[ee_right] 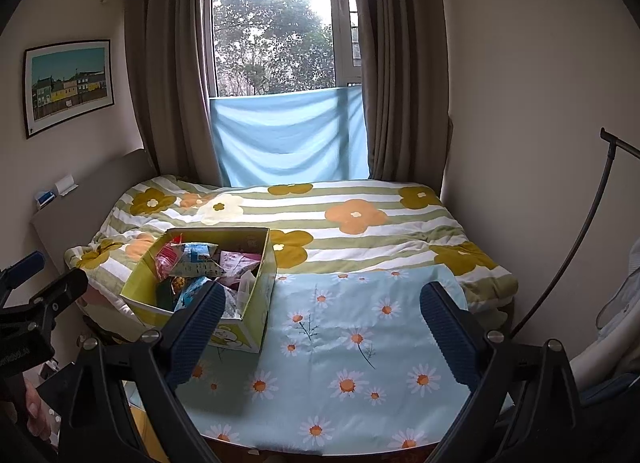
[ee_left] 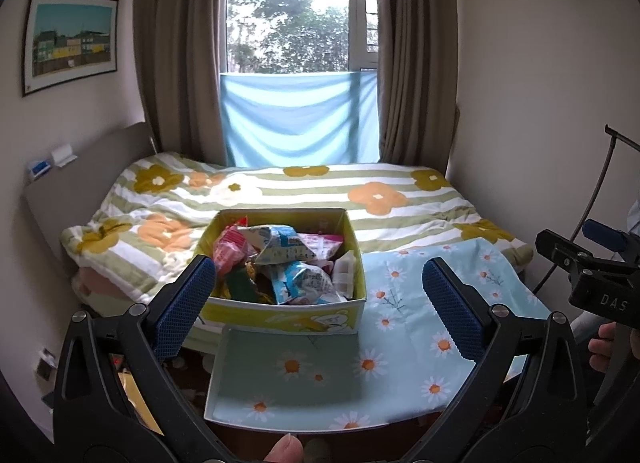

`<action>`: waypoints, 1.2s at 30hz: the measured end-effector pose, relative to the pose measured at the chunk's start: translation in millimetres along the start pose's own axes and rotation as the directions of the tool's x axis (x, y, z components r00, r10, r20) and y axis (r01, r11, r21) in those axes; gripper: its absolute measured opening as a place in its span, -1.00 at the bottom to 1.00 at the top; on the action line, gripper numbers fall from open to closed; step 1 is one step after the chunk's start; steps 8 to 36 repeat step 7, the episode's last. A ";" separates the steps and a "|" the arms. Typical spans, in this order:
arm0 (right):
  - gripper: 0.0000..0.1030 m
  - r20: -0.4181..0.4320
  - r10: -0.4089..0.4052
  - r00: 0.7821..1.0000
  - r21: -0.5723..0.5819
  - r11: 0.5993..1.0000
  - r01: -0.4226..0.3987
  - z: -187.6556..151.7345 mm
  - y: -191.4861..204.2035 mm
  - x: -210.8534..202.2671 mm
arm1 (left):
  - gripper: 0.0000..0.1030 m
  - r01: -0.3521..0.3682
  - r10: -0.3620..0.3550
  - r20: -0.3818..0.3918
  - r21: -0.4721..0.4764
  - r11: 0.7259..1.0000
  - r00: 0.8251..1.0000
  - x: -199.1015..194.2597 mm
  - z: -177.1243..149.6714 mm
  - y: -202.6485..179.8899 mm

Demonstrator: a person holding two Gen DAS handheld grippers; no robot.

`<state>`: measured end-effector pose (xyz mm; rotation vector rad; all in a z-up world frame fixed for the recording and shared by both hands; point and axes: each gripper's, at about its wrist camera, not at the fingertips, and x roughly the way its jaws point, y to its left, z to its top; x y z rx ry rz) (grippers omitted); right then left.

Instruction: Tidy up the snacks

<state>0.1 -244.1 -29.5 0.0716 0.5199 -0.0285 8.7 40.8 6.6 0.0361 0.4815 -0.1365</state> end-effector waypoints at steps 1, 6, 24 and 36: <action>0.89 0.000 0.001 1.000 0.001 1.000 -0.001 0.1 -0.3 0.2 | 0.99 -0.006 0.006 -0.002 -0.001 1.000 1.000 0.9 -0.2 0.0; 0.89 -0.004 0.003 1.000 -0.002 1.000 -0.004 -0.3 2.3 2.2 | 0.99 -0.019 0.019 -0.006 -0.004 1.000 1.000 6.7 -3.3 2.2; 0.89 -0.006 0.004 1.000 -0.003 1.000 -0.004 -0.1 3.4 3.7 | 0.99 -0.021 0.021 -0.009 -0.004 1.000 1.000 8.7 -3.7 3.3; 0.89 -0.006 0.004 1.000 -0.003 1.000 -0.004 -0.1 3.4 3.7 | 0.99 -0.021 0.021 -0.009 -0.004 1.000 1.000 8.7 -3.7 3.3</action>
